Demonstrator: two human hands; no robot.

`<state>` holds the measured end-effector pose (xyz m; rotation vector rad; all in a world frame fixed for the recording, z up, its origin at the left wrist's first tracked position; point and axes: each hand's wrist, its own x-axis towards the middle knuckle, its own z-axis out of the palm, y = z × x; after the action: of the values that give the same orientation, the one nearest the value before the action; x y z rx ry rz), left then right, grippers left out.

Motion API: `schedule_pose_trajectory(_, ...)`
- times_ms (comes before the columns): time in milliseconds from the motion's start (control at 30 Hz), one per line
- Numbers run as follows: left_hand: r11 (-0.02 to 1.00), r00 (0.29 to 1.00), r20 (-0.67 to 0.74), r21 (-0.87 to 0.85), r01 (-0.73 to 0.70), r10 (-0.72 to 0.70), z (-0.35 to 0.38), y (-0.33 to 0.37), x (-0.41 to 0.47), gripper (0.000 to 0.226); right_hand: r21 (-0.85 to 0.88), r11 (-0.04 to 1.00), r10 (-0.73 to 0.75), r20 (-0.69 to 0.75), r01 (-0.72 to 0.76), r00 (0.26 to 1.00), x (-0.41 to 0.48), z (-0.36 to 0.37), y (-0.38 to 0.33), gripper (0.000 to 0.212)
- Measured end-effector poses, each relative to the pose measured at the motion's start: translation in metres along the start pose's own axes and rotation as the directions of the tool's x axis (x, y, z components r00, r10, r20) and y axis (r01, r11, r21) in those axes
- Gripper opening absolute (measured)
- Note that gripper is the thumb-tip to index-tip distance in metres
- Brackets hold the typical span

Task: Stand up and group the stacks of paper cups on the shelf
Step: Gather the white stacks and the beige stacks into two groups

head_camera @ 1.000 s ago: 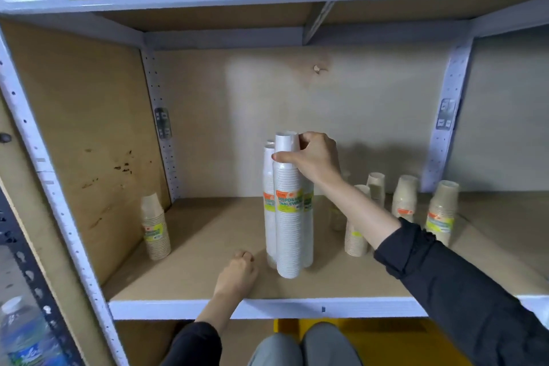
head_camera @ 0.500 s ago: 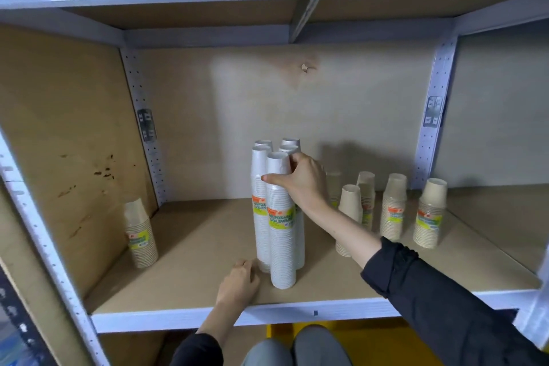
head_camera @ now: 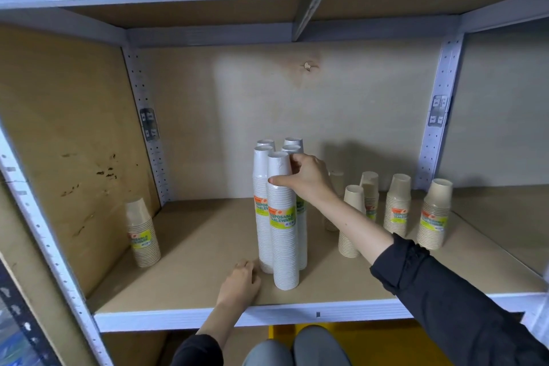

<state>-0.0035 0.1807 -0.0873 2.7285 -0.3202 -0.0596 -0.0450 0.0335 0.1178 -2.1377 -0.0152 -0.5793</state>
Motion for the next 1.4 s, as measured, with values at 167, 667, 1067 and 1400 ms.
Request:
schedule_pose_trajectory(167,1.0,1.0,-0.001,0.007,-0.005,0.005,-0.001,0.0,-0.001,0.031,0.036,0.999,0.012,-0.045,-0.01,0.999,0.005,0.003,0.002,0.037)
schedule_pose_trajectory(667,0.999,1.0,0.008,0.016,-0.03,0.03,-0.008,0.001,-0.005,0.03,0.078,0.997,-0.002,-0.063,0.007,0.998,0.0,-0.004,-0.002,0.036)
schedule_pose_trajectory(1067,0.994,0.991,-0.097,0.063,-0.086,0.092,-0.039,0.002,-0.03,0.03,-0.049,0.999,-0.004,-0.184,-0.005,0.983,-0.019,-0.033,0.023,0.036)
schedule_pose_trajectory(1400,0.969,0.961,-0.138,0.103,-0.225,0.238,-0.053,0.016,-0.053,0.03,-0.147,0.982,0.082,-0.222,-0.117,0.972,-0.051,-0.054,0.059,0.034)
